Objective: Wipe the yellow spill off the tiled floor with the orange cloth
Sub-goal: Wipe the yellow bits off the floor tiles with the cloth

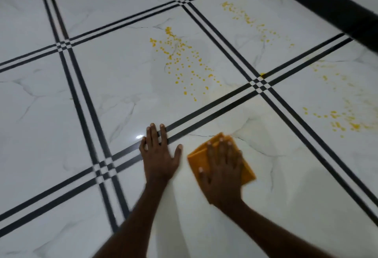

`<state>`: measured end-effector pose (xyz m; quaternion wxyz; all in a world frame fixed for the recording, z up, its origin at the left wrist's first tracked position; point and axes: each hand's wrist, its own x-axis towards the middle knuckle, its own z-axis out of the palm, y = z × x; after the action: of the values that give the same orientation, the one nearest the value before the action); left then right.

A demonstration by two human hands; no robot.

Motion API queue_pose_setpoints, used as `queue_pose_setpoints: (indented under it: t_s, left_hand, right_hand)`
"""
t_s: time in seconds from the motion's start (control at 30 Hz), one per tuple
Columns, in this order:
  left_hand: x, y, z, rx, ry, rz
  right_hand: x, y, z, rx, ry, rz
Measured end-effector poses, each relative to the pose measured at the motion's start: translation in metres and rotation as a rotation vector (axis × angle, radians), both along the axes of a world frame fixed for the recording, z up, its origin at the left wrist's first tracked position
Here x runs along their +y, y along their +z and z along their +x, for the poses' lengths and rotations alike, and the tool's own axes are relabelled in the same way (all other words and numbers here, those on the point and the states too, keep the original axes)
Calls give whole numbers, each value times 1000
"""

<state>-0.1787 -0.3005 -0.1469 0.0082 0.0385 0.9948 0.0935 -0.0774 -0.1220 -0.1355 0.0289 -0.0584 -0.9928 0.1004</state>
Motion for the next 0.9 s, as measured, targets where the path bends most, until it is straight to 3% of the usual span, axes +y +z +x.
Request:
queue_pose_setpoints:
  t_s: [0.07, 0.13, 0.27, 0.4, 0.47, 0.53, 0.63, 0.7, 0.8, 0.9]
  left_hand:
    - [2, -5, 0, 31, -9, -3]
    - [4, -8, -1, 61, -2, -17]
    - [4, -8, 0, 93, 8, -11]
    - [4, -5, 0, 79, 16, -34]
    - [5, -3, 2, 63, 2, -51]
    - [4, -3, 1, 64, -3, -49]
    - [1, -7, 0, 60, -10, -50]
    - [-1, -11, -1, 31, -18, -28]
    - [-5, -13, -9, -19, -27, -17]
    - [7, 0, 2, -31, 23, -50]
  right_hand:
    - [35, -1, -24, -17, 225, 19]
    - [86, -1, -62, -38, 246, 48]
    - [163, -5, -46, -8, -299, 59]
    - [103, 0, 71, -33, -703, 105]
    - [57, 4, 98, -71, -640, 52]
    - [47, 2, 93, -59, -406, 30]
    - [102, 0, 42, -67, 75, 50]
    - [157, -5, 15, -104, 129, 101]
    - [213, -7, 41, -55, -286, 109]
    - [161, -5, 116, -43, -642, 114]
